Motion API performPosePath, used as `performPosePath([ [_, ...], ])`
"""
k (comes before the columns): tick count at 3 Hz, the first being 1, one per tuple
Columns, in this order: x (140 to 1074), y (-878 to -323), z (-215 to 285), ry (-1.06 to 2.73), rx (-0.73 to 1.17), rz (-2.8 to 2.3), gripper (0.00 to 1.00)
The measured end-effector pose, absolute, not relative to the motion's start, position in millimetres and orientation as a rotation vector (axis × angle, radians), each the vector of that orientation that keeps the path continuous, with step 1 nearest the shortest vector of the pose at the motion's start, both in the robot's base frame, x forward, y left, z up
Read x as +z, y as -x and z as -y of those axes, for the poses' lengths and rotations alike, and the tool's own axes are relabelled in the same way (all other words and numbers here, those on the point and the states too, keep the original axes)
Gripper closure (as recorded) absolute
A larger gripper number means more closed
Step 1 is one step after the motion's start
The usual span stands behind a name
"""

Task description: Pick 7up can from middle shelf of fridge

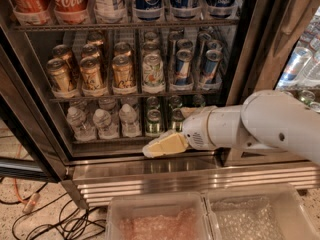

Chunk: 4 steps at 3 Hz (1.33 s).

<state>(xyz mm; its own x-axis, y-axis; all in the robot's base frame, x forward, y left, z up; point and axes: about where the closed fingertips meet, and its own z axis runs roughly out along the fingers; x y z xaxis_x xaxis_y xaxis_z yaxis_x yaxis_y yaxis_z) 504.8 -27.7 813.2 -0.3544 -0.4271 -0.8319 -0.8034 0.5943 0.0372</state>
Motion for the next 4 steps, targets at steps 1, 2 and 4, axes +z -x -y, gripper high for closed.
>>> performPosePath([
  [1,816.1,-515.4,21.0,0.914,0.481,-1.935,0.0],
  [2,818.3,-528.0,10.9,0.878,0.429,-1.885,0.0],
  [4,819.3,-529.0,5.9,0.867,0.44,-1.867,0.0],
])
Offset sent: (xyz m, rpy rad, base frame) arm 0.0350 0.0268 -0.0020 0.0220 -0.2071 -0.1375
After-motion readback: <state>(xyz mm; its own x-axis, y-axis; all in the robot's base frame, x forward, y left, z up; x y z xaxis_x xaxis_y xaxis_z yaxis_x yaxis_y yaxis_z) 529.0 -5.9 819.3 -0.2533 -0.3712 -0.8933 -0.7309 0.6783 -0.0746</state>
